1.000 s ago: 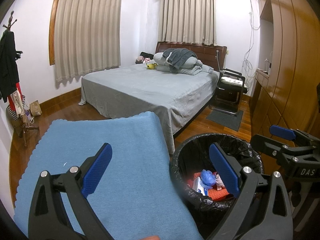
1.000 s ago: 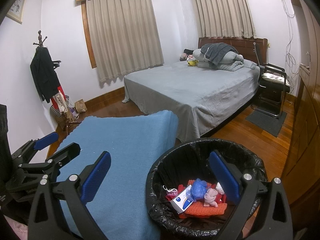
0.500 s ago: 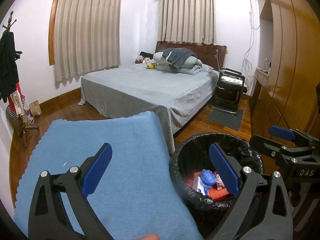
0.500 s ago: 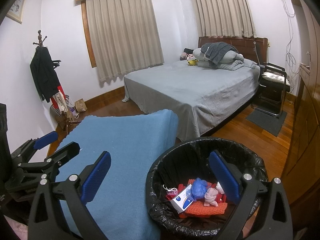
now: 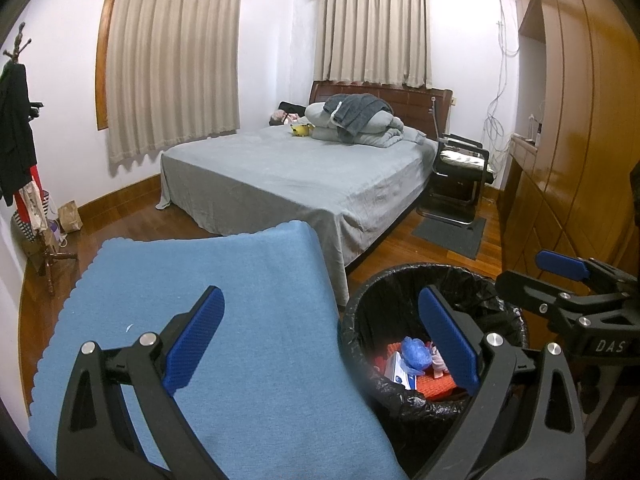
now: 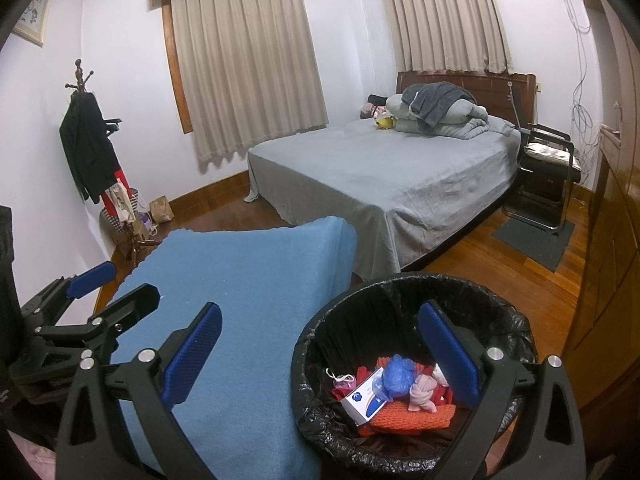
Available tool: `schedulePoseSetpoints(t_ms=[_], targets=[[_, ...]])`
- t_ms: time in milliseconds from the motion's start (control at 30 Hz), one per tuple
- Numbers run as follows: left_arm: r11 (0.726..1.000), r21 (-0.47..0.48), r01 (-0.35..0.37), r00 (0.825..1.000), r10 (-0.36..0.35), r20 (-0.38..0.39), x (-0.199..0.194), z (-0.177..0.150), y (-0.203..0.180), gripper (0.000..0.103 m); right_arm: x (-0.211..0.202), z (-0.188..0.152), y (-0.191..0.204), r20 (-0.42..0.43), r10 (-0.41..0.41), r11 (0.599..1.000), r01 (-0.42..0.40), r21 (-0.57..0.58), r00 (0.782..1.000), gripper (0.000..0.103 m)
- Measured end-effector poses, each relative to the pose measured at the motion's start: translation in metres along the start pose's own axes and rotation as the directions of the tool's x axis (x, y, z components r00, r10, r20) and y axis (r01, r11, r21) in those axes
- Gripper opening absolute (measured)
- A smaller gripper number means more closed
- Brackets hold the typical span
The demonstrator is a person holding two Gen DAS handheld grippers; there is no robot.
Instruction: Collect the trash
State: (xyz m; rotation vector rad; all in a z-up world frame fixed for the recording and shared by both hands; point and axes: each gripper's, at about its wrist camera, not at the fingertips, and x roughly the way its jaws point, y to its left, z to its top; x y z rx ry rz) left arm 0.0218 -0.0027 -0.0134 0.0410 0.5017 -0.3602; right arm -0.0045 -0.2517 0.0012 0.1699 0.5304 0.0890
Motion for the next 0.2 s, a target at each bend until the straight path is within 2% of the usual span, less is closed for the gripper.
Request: schedulePoseSetpoints(t_ms=[200], targets=[[1.0,0.0,0.0,1.0,0.0,-0.004,-0.0014,-0.0034,0.0049,0.095,0.0001,-0.0003,0.0004,-0.002,0.0,1.0,0.0,0.001,1.0,0.097]])
